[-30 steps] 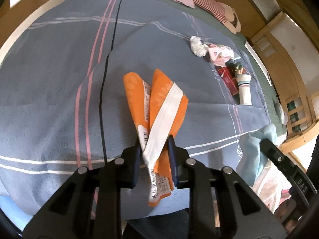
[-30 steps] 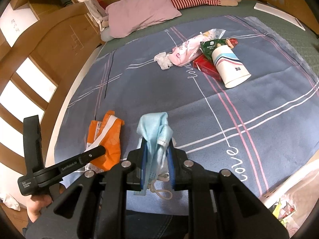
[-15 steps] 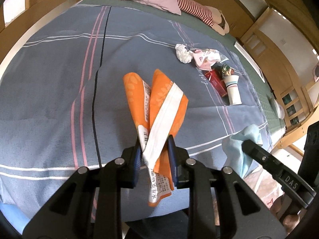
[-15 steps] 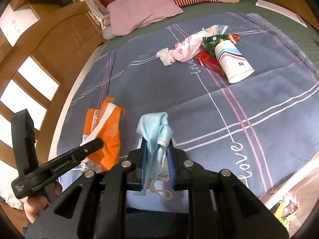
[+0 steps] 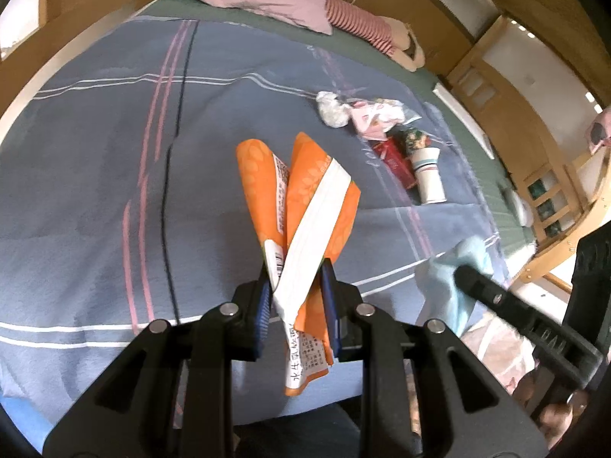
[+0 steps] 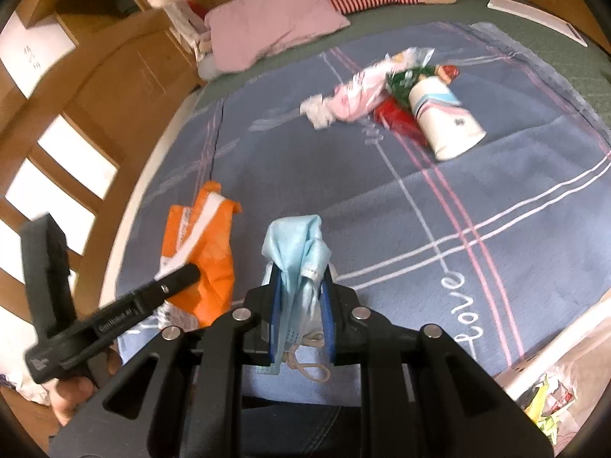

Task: Collect trash
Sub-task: 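Carry both items to the white bin and open both tools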

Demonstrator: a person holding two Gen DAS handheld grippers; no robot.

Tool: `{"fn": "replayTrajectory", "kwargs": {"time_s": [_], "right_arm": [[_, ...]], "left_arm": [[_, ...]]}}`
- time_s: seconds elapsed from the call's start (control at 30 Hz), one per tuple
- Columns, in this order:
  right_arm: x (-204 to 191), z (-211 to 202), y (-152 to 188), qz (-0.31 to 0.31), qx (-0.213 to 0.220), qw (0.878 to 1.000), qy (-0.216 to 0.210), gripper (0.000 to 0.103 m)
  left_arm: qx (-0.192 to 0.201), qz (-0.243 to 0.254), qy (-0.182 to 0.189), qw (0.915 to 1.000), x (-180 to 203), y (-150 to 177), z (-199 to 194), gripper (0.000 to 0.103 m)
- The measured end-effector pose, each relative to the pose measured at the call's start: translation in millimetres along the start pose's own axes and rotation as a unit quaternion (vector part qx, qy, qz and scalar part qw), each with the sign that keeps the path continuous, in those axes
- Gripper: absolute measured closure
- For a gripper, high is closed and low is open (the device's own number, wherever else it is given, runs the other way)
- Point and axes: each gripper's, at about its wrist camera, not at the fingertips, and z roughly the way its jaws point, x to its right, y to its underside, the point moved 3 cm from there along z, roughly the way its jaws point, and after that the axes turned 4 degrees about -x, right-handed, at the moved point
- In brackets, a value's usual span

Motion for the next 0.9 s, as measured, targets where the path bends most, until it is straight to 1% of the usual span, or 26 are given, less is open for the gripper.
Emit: {"fn": "replayTrajectory", "kwargs": {"time_s": [0.17,0.3,0.4,0.43,0.5,0.6,0.63,0.7,0.73,0.77,0.8,0.83,0.87,0.9], "right_arm": [[11.1,-41.7,-10.9,-0.01,0.042,0.999,-0.001,0.084],[30.1,-71.5,-14.0,-0.003,0.049,0.999,-0.011,0.084],[52.4,-103.8,-11.3,-0.009,0.051,0.999,-0.003,0.084],[61.7,-116.5,-8.3,-0.014,0.049,0.999,0.003,0.084],[76.9,-133.1,1.7,-0.021,0.035,0.999,0.011,0.084],[106.0,-148.7,25.7,-0.025,-0.013,0.999,0.043,0.084],[117.3,-149.2,38.7,-0.025,-0.042,0.997,0.056,0.084],[133.6,-149.0,58.5,-0.023,-0.078,0.994,0.067,0.078],[143.3,-151.5,67.8,-0.018,-0.085,0.994,0.071,0.065],[148.5,-154.0,73.5,-0.011,-0.084,0.994,0.074,0.048],[157.2,-161.3,77.5,0.003,-0.074,0.994,0.077,0.04],[165.9,-171.8,77.6,0.02,-0.053,0.996,0.075,0.035],[170.9,-178.3,77.5,0.032,-0.039,0.996,0.071,0.034],[181.1,-193.6,72.9,0.057,-0.009,0.996,0.067,0.034]], "left_arm": [[0.012,0.012,0.018,0.9997,8.1,-0.4,-5.7,0.078],[0.012,0.016,0.04,0.999,16.9,0.2,-5.1,0.078],[0.01,0.032,0.066,0.9972,36.8,2.3,-4.7,0.078],[0.01,0.037,0.073,0.9966,41.8,3.9,-5.4,0.078],[0.006,0.048,0.101,0.9937,58.5,8.2,-7.2,0.078],[-0.005,0.07,0.143,0.9872,85.6,16.6,-8.8,0.078],[-0.008,0.082,0.156,0.9844,95.7,21.0,-9.6,0.078],[-0.016,0.104,0.178,0.9785,116.1,30.8,-9.0,0.078],[-0.02,0.111,0.186,0.9761,123.6,35.7,-8.7,0.078],[-0.028,0.121,0.197,0.9726,134.3,42.5,-7.0,0.078],[-0.034,0.129,0.206,0.9695,142.7,48.3,-5.3,0.078],[-0.043,0.139,0.216,0.9655,153.2,55.8,-2.7,0.078],[-0.052,0.15,0.226,0.9611,163.7,64.1,0.3,0.078],[-0.061,0.159,0.235,0.957,173.2,71.7,2.7,0.078]]}}
